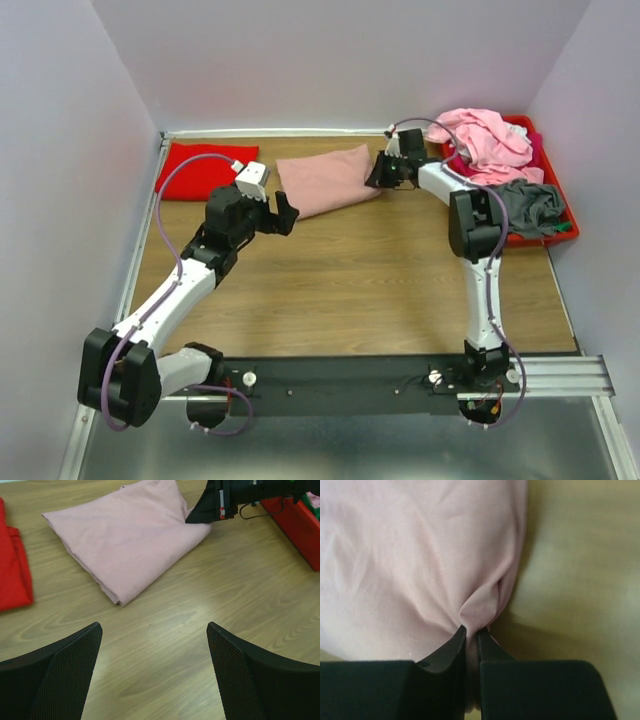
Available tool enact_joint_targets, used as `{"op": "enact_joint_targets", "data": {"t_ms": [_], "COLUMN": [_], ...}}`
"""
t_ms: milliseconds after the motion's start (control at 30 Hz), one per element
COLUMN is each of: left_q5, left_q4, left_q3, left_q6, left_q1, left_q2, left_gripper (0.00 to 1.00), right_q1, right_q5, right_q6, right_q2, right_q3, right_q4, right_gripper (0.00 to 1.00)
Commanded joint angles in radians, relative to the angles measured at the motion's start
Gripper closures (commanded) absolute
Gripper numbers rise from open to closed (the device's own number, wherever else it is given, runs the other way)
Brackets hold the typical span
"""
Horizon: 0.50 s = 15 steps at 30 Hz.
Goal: Fold and stack the t-shirts
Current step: Fold the tshirt
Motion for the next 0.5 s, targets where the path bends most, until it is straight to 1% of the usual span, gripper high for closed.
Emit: {"op": "enact_joint_targets", "data": {"t_ms": [0, 33, 67, 100, 133, 200, 233, 267, 333, 367, 400, 433, 467], "left_q5": [0.146, 0.194, 0.208, 0.217, 0.226, 0.232, 0.231, 0.237, 0.24, 0.246, 0.246, 0.236, 0.229], "left_q4": [0.073, 0.118, 0.141, 0.177, 0.199, 0.244, 0.25, 0.257, 0.268, 0.276, 0.293, 0.293, 0.293], "left_q3": [-0.077, -0.094, -0.124, -0.134, -0.143, -0.151, -0.143, -0.135, -0.106, -0.094, -0.073, -0.057, -0.042], "left_q6": [-0.123, -0.143, -0.187, -0.208, -0.223, -0.257, -0.269, -0.272, -0.28, -0.283, -0.281, -0.28, -0.275], "left_q1": [0.004, 0.004, 0.004, 0.004, 0.002, -0.009, -0.013, -0.016, -0.035, -0.042, -0.065, -0.08, -0.094], "left_q2": [-0.021, -0.015, 0.011, 0.026, 0.045, 0.106, 0.129, 0.172, 0.204, 0.223, 0.228, 0.235, 0.258], "left_gripper": [0.07, 0.07, 0.07, 0.07, 0.07, 0.08, 0.08, 0.09, 0.12, 0.12, 0.13, 0.15, 0.17], "right_q1": [-0.002, -0.004, -0.002, -0.002, -0.002, -0.002, -0.002, -0.004, -0.004, -0.004, -0.01, -0.016, -0.021], "right_q5": [0.013, 0.024, 0.044, 0.056, 0.067, 0.1, 0.11, 0.125, 0.206, 0.245, 0.3, 0.312, 0.308], "right_q6": [-0.094, -0.11, -0.122, -0.145, -0.153, -0.176, -0.183, -0.196, -0.244, -0.265, -0.288, -0.339, -0.367], "right_q2": [-0.156, -0.238, -0.272, -0.311, -0.369, -0.426, -0.449, -0.501, -0.558, -0.608, -0.633, -0.65, -0.667], "right_q3": [-0.268, -0.324, -0.369, -0.449, -0.484, -0.566, -0.585, -0.605, -0.63, -0.642, -0.642, -0.639, -0.634], "right_q4": [-0.119, -0.116, -0.117, -0.117, -0.116, -0.117, -0.12, -0.123, -0.123, -0.123, -0.122, -0.123, -0.123], "right_gripper": [0.85, 0.85, 0.84, 0.84, 0.82, 0.77, 0.71, 0.6, 0.45, 0.34, 0.3, 0.24, 0.23]}}
